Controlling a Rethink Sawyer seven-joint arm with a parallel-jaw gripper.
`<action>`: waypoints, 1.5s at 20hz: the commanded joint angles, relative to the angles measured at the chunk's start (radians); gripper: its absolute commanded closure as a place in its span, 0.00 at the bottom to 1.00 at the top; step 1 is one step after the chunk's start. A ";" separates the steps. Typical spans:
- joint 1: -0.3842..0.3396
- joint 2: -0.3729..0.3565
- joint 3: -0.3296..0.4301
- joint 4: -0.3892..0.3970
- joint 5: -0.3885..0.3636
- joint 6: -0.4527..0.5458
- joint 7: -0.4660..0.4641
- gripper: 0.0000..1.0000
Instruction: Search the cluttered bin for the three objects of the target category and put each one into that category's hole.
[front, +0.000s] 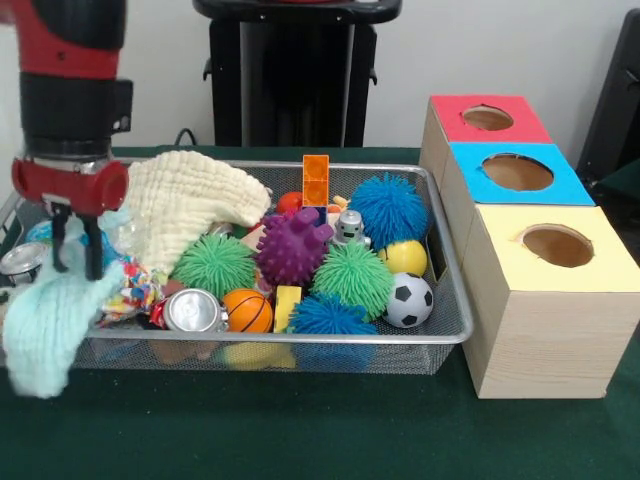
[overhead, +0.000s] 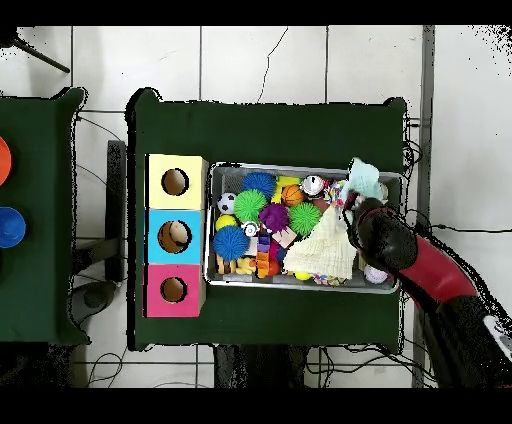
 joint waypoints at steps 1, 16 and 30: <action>-0.129 0.145 0.377 0.183 -0.027 0.100 -0.010 1.00; -0.041 0.048 0.249 0.243 -0.127 -0.197 0.147 1.00; 0.294 -0.074 -0.183 0.125 -0.031 -0.080 0.143 0.00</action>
